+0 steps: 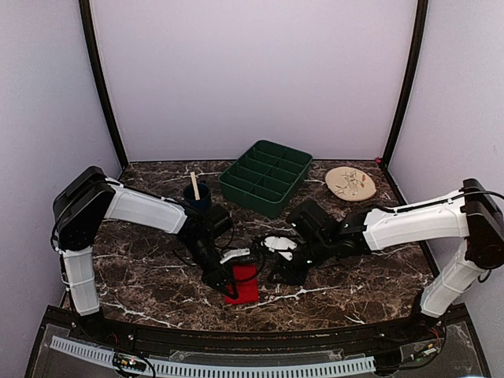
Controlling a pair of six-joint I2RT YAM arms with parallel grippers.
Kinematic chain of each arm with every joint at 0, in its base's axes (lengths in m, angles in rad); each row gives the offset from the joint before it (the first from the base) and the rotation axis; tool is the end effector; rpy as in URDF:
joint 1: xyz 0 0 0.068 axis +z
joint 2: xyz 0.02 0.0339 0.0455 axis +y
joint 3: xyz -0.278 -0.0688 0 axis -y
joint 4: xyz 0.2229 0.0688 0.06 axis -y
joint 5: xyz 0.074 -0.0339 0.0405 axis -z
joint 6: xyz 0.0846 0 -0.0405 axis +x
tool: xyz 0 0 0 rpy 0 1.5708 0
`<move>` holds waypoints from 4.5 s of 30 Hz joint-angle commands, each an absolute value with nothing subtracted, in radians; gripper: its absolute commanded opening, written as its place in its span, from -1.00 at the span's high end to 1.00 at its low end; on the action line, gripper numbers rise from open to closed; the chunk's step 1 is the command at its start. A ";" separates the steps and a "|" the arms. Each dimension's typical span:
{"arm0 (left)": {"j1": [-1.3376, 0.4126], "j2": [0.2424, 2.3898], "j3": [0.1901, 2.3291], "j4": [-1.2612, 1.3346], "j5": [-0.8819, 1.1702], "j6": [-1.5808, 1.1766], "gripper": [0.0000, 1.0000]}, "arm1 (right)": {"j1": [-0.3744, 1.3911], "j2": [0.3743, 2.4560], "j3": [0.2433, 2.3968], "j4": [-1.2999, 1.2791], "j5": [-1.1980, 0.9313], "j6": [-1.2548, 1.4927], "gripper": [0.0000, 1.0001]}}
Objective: Roll the socks
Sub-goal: Roll the sock at the center of the board.
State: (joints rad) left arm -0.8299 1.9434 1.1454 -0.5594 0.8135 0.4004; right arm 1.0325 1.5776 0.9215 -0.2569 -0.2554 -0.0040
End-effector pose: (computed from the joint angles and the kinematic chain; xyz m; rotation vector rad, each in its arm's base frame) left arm 0.1894 -0.2981 0.1256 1.7506 2.2498 -1.2635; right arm 0.1510 0.2946 0.1797 -1.3851 2.1993 0.7262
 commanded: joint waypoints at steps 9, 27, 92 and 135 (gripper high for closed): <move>-0.815 1.977 1.172 -0.609 0.883 0.409 0.88 | 1.162 1.588 0.944 -0.210 -0.146 -0.067 0.38; -0.811 2.003 1.178 -0.624 0.908 0.425 0.88 | 1.228 1.798 1.110 -0.279 -0.098 -0.193 0.29; -0.659 1.868 1.035 -0.474 0.832 0.260 0.28 | 1.188 1.894 1.125 -0.257 -0.092 -0.218 1.00; -0.810 1.398 0.673 0.024 0.468 0.271 0.27 | 0.980 2.083 1.456 -0.659 -0.608 -0.145 1.00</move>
